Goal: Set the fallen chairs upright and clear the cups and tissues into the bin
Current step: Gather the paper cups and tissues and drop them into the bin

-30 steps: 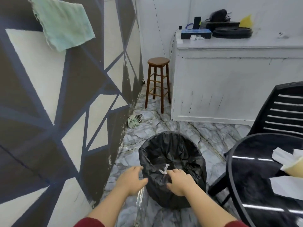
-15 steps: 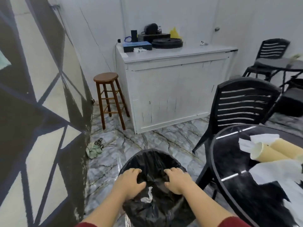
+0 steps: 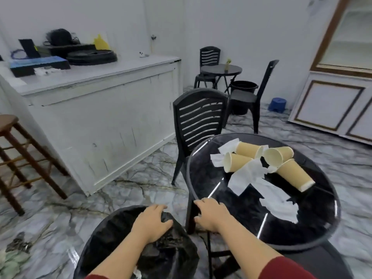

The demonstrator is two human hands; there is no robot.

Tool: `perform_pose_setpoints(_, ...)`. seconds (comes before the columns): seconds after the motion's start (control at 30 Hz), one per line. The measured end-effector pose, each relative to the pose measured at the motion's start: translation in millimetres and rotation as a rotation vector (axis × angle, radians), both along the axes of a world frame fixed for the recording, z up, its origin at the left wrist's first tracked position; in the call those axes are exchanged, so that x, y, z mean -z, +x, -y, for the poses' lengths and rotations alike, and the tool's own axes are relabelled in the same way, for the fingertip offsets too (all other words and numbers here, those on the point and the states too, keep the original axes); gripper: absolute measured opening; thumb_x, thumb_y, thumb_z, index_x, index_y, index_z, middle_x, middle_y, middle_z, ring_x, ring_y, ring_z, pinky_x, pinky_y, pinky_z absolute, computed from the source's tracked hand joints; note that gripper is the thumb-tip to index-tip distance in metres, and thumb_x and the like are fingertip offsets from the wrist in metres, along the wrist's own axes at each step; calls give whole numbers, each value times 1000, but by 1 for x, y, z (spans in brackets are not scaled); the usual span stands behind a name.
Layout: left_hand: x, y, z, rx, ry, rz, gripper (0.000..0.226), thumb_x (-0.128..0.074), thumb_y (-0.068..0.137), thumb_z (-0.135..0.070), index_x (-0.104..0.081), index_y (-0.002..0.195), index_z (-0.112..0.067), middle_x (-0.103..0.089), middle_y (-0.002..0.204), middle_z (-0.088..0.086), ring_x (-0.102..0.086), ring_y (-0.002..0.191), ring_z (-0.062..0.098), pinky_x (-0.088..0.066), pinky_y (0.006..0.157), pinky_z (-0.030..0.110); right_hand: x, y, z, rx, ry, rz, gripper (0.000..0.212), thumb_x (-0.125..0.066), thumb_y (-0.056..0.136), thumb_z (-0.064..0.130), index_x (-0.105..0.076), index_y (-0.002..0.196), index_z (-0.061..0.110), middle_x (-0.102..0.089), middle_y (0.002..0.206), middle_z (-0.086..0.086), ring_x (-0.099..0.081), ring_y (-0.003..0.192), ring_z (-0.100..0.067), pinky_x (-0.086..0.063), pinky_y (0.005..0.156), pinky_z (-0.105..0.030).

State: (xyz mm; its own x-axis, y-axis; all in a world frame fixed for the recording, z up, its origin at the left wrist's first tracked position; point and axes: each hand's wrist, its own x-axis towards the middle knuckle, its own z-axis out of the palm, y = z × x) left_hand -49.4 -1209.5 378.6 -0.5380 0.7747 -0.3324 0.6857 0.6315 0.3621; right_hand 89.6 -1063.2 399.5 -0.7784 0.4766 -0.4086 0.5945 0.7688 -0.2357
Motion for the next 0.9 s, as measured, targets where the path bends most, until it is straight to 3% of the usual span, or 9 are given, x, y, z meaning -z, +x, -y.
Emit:
perform_pose_setpoints(0.2,-8,13,-101,161,56,8,62,-46,86,-51,-33,139,-23,-36,146,-2,-37,130,16,-33,106,32,-10,43,-79,185,27,-36,58,-44,92,37,-25,144,21,-32,149,-8,-29,136,-28,-27,110,-48)
perform_pose_setpoints(0.47,-28,33,-223,258,152,-10,61,-49,87,-47,-34,140,-22,-34,147,-4,-35,133,16,-31,108,30,-29,93,-186,325,80,-78,61,-45,93,39,-20,147,25,-23,155,-4,-21,142,-25,-23,113,-49)
perform_pose_setpoints(0.63,-29,47,-277,304,228,3,55,-51,86,-48,-39,135,-27,-40,143,-8,-40,127,13,-35,105,30,-26,122,-228,411,90,-137,59,-47,91,40,-26,144,27,-32,150,2,-34,135,-22,-36,107,-40)
perform_pose_setpoints(0.8,-24,59,-313,362,278,-37,52,-51,85,-46,-42,133,-27,-43,140,-11,-41,126,11,-36,105,29,-18,140,-250,455,111,-138,58,-47,92,40,-24,144,26,-27,152,2,-25,139,-21,-29,112,-42)
perform_pose_setpoints(0.9,-21,60,-331,375,309,-70,56,-44,79,-56,-44,130,-34,-42,141,-12,-43,125,11,-38,105,32,-18,146,-263,476,145,-167,58,-48,92,37,-25,143,25,-21,154,1,-18,142,-22,-24,113,-44)
